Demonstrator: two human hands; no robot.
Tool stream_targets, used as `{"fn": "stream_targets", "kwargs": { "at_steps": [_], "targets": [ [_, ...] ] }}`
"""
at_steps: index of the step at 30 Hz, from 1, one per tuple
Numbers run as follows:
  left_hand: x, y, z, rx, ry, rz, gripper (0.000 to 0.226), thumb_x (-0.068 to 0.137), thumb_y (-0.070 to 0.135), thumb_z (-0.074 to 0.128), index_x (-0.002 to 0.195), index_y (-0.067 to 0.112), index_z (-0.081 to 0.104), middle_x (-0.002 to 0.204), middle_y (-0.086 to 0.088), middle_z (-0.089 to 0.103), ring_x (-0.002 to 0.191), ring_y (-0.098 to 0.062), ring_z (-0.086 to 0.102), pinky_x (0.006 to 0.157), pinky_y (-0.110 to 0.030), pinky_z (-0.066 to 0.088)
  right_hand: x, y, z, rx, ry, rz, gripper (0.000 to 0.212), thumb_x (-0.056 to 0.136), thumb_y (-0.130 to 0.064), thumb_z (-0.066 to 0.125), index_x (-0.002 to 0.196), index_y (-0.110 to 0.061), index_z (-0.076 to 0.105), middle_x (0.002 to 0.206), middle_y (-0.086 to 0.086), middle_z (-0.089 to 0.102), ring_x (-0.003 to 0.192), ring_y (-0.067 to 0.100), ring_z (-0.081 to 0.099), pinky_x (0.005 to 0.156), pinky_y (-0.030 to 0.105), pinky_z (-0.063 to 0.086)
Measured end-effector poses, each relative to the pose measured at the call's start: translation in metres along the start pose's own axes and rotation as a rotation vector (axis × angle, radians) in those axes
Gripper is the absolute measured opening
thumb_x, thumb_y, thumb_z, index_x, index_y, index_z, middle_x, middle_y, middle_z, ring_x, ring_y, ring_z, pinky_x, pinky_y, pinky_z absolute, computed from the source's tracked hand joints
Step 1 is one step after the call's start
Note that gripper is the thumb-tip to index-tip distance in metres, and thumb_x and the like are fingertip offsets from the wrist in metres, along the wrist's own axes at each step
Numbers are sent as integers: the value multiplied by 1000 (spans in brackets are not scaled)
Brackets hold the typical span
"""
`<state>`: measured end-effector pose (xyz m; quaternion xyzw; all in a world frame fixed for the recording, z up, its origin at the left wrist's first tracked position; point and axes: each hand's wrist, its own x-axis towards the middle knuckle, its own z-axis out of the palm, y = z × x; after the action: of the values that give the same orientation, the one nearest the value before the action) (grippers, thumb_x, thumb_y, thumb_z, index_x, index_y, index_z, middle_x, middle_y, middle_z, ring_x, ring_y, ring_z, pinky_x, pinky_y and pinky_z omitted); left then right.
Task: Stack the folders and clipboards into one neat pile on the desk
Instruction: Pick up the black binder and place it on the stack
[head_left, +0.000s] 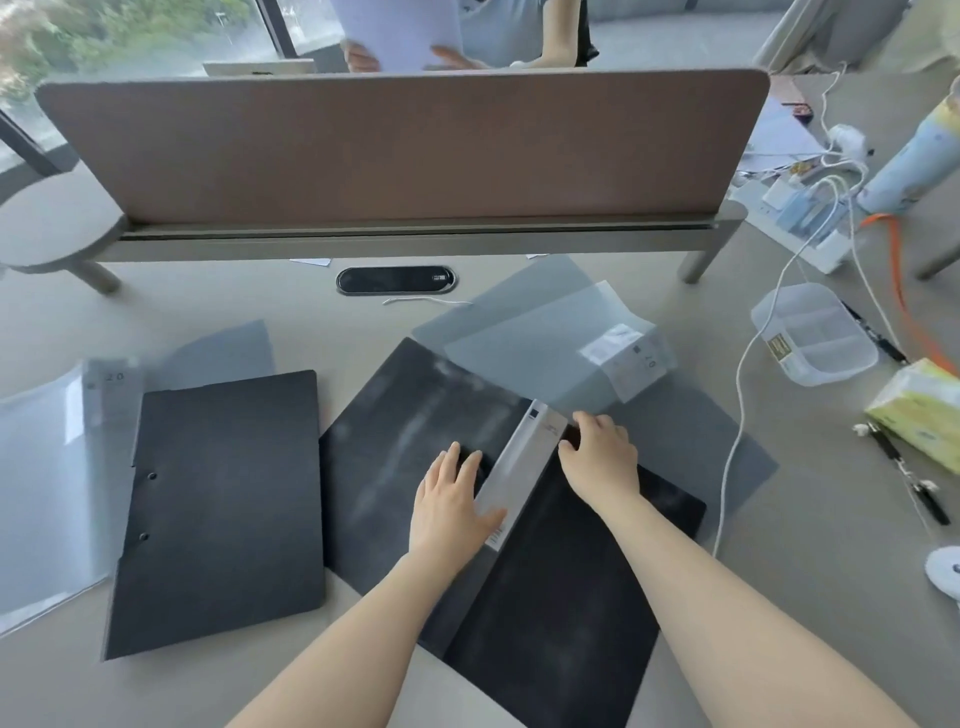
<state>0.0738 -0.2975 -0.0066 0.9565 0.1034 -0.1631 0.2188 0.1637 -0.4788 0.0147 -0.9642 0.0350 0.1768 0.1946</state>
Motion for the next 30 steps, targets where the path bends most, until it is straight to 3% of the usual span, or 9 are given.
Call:
{"fn": "stream_targets", "kwargs": {
  "at_steps": [9,12,17,19,23,30],
  "targets": [
    [-6,4,-6,-88,15,-17,76,87,52,59,151,27,27,164,0,15,151,-21,10,121,-41,21,4,-4,-4,101,70,37,33,95,-40,49,110,-16,66,112,8,57,104,30,52,90,41,38],
    [-10,7,-20,-152,56,3,69,87,47,60,147,28,33,160,5,23,148,-19,17,118,-40,27,2,-10,-8,193,123,27,27,93,-39,50,87,-16,63,100,4,57,94,28,55,85,40,37],
    [-12,10,-49,-209,95,34,66,86,51,58,144,28,36,153,10,34,141,-18,28,113,-40,34,-6,-30,-27,419,137,-51,33,94,-40,50,72,-16,54,75,-5,59,73,21,57,80,42,48],
    [-13,11,-62,-244,120,47,66,85,50,59,144,28,36,151,11,36,139,-18,31,112,-37,35,-12,-40,-39,473,146,-94,31,93,-37,52,69,-18,52,66,-6,57,68,18,55,74,40,47],
    [-19,9,-87,-303,168,61,68,84,47,62,144,28,37,150,10,38,138,-18,34,108,-33,36,-20,-63,-60,559,166,-163,24,92,-32,58,72,-19,55,69,-7,58,72,17,55,70,36,45],
    [-40,-1,-119,-439,226,115,73,80,51,64,145,30,37,144,15,44,131,-8,41,97,-23,37,-39,-109,-93,603,244,-327,29,92,-28,60,66,-20,52,59,-7,53,64,16,51,70,42,48]
  ]
}}
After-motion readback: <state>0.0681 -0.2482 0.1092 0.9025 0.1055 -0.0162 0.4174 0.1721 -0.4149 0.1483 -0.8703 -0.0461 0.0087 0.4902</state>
